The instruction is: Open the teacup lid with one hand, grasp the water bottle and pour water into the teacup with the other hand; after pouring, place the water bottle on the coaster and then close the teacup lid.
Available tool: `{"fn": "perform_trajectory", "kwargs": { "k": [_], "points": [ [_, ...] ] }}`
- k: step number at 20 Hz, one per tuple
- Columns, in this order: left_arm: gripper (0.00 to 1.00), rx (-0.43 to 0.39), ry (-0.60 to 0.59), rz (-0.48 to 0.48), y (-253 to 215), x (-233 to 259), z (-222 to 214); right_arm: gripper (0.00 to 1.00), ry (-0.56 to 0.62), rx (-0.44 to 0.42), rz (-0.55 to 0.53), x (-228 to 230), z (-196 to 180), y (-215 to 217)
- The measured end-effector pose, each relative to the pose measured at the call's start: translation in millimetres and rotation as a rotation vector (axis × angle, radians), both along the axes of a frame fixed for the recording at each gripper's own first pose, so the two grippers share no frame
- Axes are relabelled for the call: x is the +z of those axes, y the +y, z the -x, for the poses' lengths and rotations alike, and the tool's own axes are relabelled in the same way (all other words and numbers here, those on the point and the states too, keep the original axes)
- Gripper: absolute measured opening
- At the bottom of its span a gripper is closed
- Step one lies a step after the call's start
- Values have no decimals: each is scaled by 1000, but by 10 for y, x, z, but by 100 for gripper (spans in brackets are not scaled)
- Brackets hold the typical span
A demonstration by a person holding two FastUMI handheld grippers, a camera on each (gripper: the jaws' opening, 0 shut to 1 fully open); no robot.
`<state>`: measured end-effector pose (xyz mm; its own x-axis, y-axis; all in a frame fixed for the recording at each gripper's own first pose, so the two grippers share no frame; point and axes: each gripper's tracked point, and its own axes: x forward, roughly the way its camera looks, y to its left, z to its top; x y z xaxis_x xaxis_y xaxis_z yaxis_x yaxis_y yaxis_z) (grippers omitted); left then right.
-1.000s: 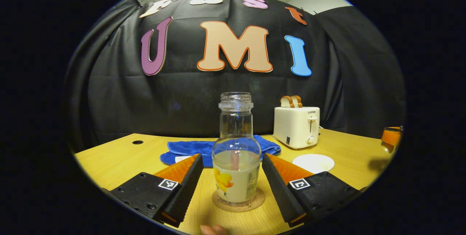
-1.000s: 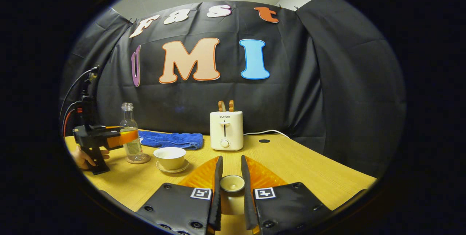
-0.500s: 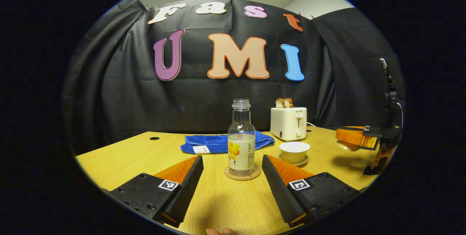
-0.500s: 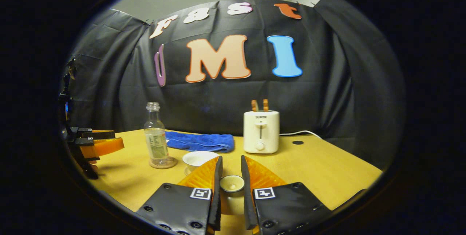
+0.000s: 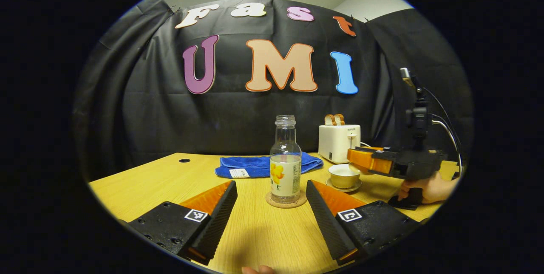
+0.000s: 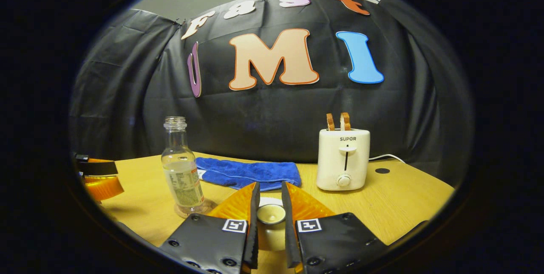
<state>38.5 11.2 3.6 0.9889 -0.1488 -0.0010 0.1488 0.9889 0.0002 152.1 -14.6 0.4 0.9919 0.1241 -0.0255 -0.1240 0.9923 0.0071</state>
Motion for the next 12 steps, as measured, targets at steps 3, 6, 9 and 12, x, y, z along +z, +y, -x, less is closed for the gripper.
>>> {"fn": "perform_trajectory", "kwargs": {
  "k": [3, 6, 9, 12],
  "points": [
    [94, -3, 0, 0, 0, 4, 1, 29, 5, -2, 3, -18, -132, 102],
    [94, -5, 0, 0, -5, 1, 6, 29, 5, -7, 3, -18, -149, 112],
    [94, -8, -1, 0, -11, 1, 1, 29, 1, -15, 1, -8, -161, 107],
    [94, -9, -1, 0, -11, 2, 5, 29, 14, -40, 5, -35, -222, 77]
  ]
}}
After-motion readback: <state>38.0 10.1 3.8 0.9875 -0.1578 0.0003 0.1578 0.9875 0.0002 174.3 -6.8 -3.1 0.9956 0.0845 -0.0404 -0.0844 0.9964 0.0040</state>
